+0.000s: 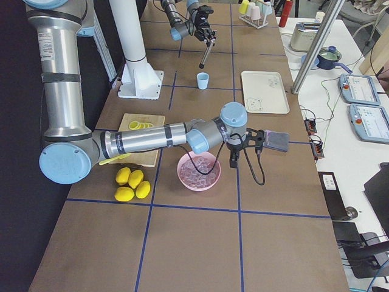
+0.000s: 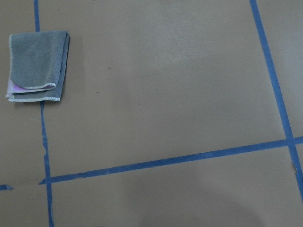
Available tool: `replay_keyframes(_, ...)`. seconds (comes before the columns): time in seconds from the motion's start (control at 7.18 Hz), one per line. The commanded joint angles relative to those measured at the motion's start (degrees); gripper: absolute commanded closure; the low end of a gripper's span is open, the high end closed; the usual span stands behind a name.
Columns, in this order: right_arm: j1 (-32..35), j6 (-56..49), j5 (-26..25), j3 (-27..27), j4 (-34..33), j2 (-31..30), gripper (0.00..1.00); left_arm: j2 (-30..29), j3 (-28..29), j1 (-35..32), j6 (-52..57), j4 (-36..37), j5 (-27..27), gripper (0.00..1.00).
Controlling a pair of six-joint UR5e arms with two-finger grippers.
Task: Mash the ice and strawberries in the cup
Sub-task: 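Press the muddler down on the strawberry and ice with the left gripper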
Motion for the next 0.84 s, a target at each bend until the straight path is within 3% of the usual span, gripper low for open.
replay_keyframes(0.0, -0.09, -0.02, -0.02, -0.06, 0.12, -0.08, 0.0, -0.22, 4.12, 2.74, 5.15, -4.85, 1.39, 0.98)
replay_keyframes(0.14, -0.09, -0.02, -0.02, -0.06, 0.21, -0.08, 0.0, -0.66, 6.22, 2.84, 5.17, -7.83, 2.09, 0.98)
replay_keyframes(0.7, -0.09, -0.02, -0.11, -0.06, 0.21, -0.08, 0.0, -1.1, 8.61, 3.02, 5.78, -7.95, 3.5, 0.98)
